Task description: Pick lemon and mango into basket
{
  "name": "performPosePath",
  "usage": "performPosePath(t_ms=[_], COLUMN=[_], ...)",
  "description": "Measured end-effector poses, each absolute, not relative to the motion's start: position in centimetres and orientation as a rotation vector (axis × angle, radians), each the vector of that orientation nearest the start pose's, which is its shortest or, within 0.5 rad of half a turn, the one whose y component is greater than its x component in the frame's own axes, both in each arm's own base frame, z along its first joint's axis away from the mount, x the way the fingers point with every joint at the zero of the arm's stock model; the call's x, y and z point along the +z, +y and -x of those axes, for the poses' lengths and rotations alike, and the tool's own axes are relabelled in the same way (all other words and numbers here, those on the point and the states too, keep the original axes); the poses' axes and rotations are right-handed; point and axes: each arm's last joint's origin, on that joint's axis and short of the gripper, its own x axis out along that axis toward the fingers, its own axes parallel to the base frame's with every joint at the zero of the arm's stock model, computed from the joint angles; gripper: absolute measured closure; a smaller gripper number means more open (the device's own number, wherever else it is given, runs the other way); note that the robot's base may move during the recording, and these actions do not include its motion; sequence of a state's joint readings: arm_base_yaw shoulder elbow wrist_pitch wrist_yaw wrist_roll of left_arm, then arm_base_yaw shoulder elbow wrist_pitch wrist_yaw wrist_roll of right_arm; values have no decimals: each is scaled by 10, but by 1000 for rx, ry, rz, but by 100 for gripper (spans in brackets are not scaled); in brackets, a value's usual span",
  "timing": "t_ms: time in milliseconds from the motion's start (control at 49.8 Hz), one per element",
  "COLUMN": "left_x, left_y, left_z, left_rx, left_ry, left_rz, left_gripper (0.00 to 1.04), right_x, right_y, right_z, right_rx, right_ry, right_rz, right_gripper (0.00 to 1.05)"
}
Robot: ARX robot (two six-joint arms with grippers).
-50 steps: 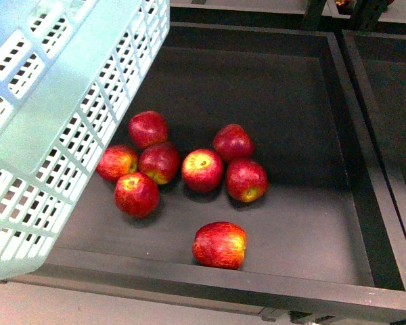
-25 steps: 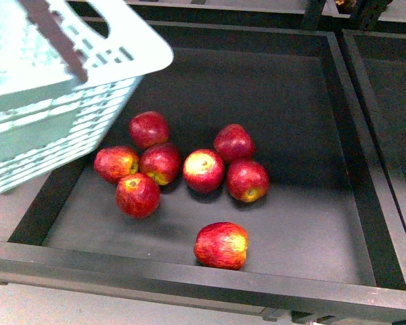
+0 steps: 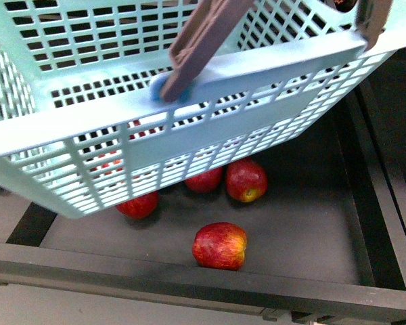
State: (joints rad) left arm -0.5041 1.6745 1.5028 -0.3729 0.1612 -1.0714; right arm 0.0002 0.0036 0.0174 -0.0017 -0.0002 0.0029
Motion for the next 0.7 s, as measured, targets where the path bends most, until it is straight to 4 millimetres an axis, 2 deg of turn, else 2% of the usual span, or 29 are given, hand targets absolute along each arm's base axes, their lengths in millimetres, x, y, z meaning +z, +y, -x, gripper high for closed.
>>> performPosePath(t_ms=[201, 402, 703], left_x=[343, 344, 344], left_y=[-208, -235, -239], left_z=[-323, -305, -302], left_rx=[-357, -459, -478], left_ry=[825, 887, 892], left_rz=[898, 885, 884], left_gripper=[100, 100, 100], right_x=[169, 169, 169], right_y=[0, 0, 0], right_z=[-97, -97, -97], right_rx=[0, 0, 0], right_ry=[-12, -12, -12], right_rz=[-3, -3, -3], right_gripper=[9, 9, 9])
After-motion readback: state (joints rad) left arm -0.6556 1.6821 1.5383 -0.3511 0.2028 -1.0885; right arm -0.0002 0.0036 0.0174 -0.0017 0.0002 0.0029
